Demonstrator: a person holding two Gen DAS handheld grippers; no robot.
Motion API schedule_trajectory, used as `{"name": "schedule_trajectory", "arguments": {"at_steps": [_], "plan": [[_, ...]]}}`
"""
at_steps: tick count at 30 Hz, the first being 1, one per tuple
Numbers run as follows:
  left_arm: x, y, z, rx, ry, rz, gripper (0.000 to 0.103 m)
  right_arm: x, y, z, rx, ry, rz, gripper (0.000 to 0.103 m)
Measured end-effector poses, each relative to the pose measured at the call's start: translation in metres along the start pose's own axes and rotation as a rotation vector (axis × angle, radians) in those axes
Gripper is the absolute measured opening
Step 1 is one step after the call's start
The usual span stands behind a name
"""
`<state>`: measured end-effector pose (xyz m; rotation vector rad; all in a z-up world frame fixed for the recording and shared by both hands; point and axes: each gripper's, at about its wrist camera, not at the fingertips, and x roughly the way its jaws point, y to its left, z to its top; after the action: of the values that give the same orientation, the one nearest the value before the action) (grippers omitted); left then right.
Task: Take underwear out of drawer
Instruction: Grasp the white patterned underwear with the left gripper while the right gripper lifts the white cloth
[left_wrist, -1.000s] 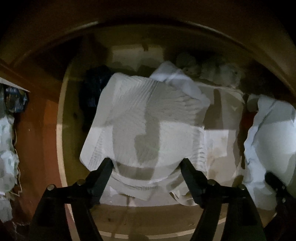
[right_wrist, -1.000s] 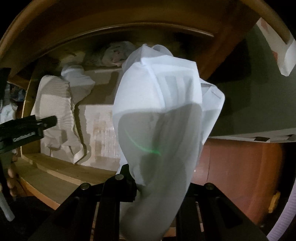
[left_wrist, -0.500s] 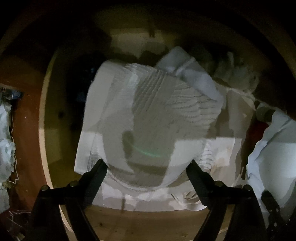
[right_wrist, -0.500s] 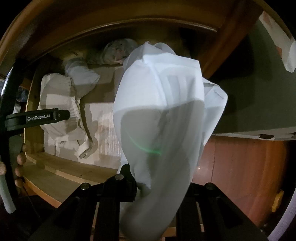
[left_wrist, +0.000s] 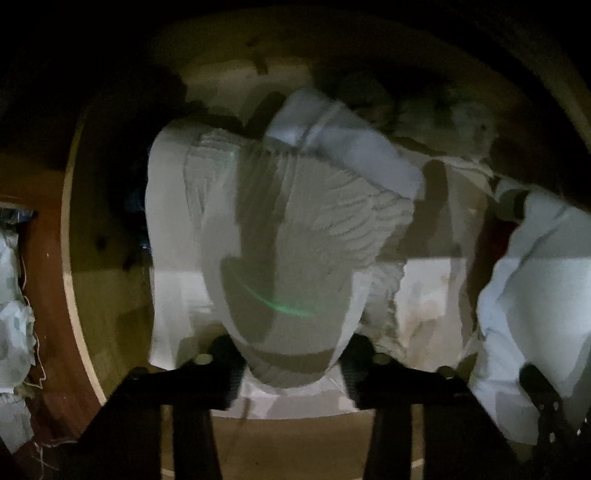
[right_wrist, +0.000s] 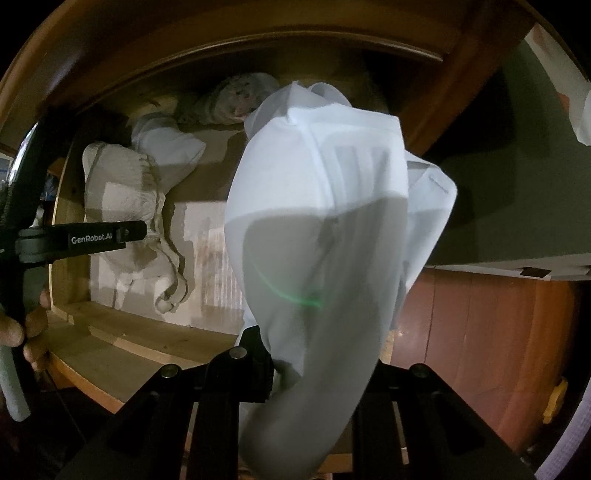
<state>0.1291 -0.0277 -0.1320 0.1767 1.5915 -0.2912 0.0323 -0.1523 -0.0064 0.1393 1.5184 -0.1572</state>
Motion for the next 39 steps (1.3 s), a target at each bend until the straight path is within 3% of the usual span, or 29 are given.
{"name": "schedule_trajectory", "arguments": {"at_steps": [7,24,28,34,39], "plan": [[-0.011,0.006,-0.009,0.008,0.004,-0.029,0.031,-0.002,-0.001,0.001,0.001,-0.005,0.016,0.016],[-0.057,0.019,-0.037,-0.018,-0.069,-0.009,0.03,-0.023,-0.006,0.003,0.004,-0.057,0.073,0.015],[-0.072,0.017,-0.061,-0.018,-0.093,-0.001,0.03,-0.031,-0.012,0.003,0.02,-0.076,0.091,0.014],[-0.087,-0.002,-0.075,-0.016,-0.12,0.011,0.03,-0.041,-0.02,-0.002,0.025,-0.094,0.08,0.014],[-0.102,0.006,-0.085,-0.017,-0.147,0.012,0.03,-0.038,-0.021,-0.002,0.031,-0.087,0.059,0.014]]}}
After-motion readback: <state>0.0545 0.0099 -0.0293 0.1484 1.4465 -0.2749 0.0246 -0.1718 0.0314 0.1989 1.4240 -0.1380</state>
